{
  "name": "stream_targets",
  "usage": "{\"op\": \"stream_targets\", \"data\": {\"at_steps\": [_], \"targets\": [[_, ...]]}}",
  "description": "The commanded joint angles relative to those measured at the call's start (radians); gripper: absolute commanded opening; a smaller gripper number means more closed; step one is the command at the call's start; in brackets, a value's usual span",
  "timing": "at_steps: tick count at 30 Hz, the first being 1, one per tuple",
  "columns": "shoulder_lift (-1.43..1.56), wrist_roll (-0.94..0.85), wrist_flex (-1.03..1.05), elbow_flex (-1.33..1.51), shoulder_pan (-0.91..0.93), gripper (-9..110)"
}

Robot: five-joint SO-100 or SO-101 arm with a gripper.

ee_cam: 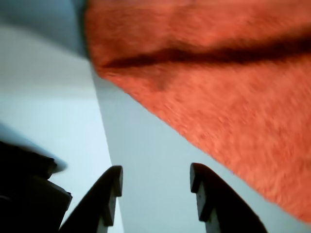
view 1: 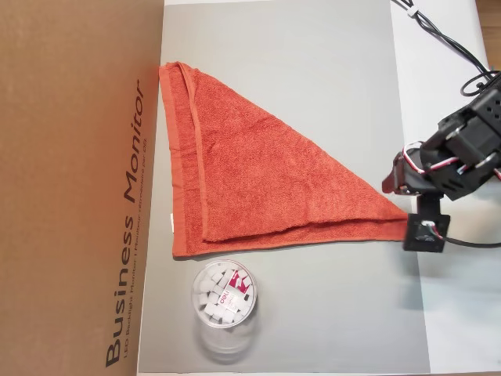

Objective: Fold the blanket.

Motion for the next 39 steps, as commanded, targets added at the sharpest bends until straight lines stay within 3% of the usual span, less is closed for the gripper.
{"op": "stream_targets", "data": {"at_steps": [1, 11, 21, 39], "targets": [[0.040, -0.044, -0.040, 0.060, -0.061, 14], [0.278, -0.256, -0.321, 0.454, -0.124, 14], [0.281, -0.394, -0.403, 0.466, -0.126, 14], [0.141, -0.394, -0.574, 0.476, -0.207, 14]]}}
